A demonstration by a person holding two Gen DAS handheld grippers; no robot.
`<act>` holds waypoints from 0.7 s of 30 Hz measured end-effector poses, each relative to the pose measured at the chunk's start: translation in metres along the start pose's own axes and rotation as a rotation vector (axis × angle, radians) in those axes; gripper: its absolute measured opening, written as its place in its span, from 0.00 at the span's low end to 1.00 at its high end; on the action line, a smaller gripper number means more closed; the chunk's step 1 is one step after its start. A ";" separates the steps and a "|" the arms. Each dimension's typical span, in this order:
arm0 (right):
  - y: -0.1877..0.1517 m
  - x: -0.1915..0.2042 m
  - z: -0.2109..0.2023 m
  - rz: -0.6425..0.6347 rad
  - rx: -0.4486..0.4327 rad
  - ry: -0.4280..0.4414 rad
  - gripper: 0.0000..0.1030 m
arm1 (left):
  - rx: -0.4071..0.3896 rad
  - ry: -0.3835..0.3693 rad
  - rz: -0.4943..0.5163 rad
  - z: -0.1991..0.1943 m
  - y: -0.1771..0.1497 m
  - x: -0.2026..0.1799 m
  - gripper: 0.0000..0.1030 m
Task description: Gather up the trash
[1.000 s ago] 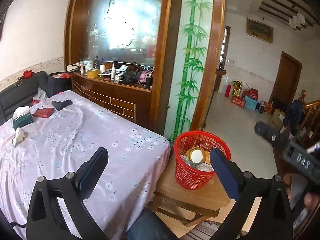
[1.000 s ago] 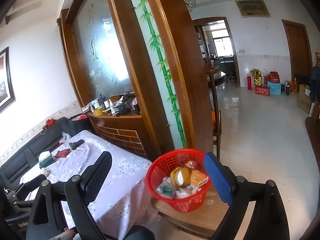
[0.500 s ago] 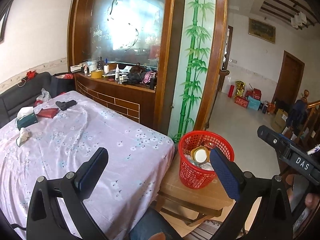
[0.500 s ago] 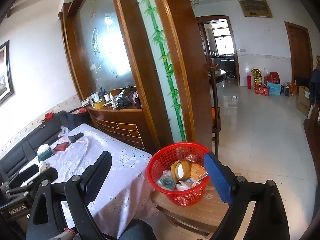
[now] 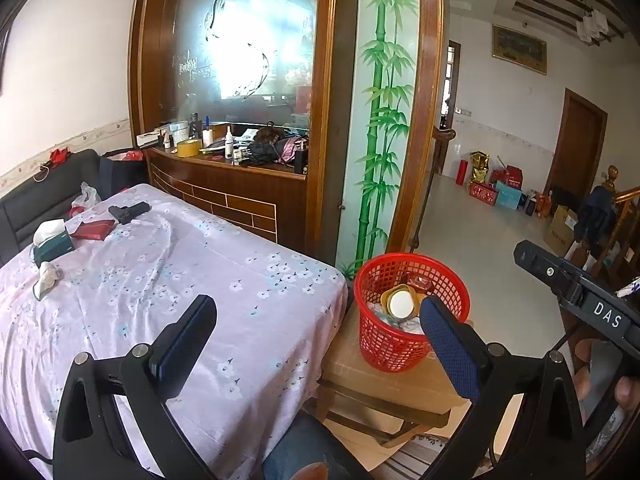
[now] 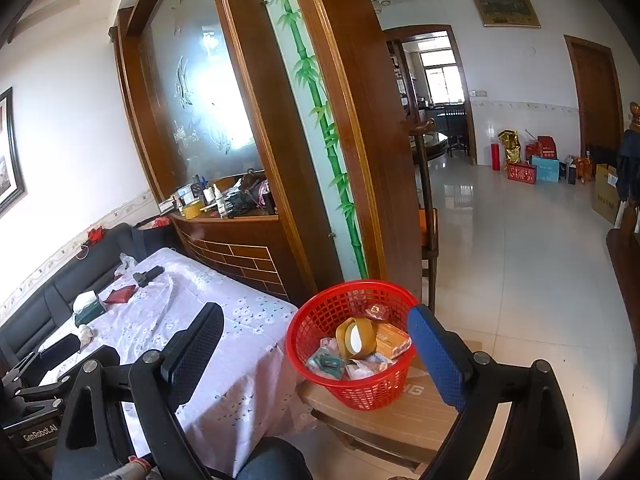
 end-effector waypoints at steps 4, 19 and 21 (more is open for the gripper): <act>0.000 -0.001 0.000 0.001 0.000 0.001 0.93 | 0.003 -0.004 0.008 0.002 -0.001 -0.001 0.98; -0.002 -0.007 0.001 0.009 -0.001 -0.001 0.93 | 0.014 -0.014 0.028 0.003 -0.004 -0.008 0.98; -0.003 -0.008 0.000 0.010 -0.002 -0.003 0.93 | 0.018 -0.018 0.028 0.004 -0.005 -0.008 0.98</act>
Point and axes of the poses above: each gripper's, at about its wrist camera, not at the fingertips, and z roughly the way its jaws point, x to its left, y to its top, the point moved 4 cm from there along z, roughly the way its jaws point, and after that the axes turned 14 degrees about y, right-handed, at the moved point
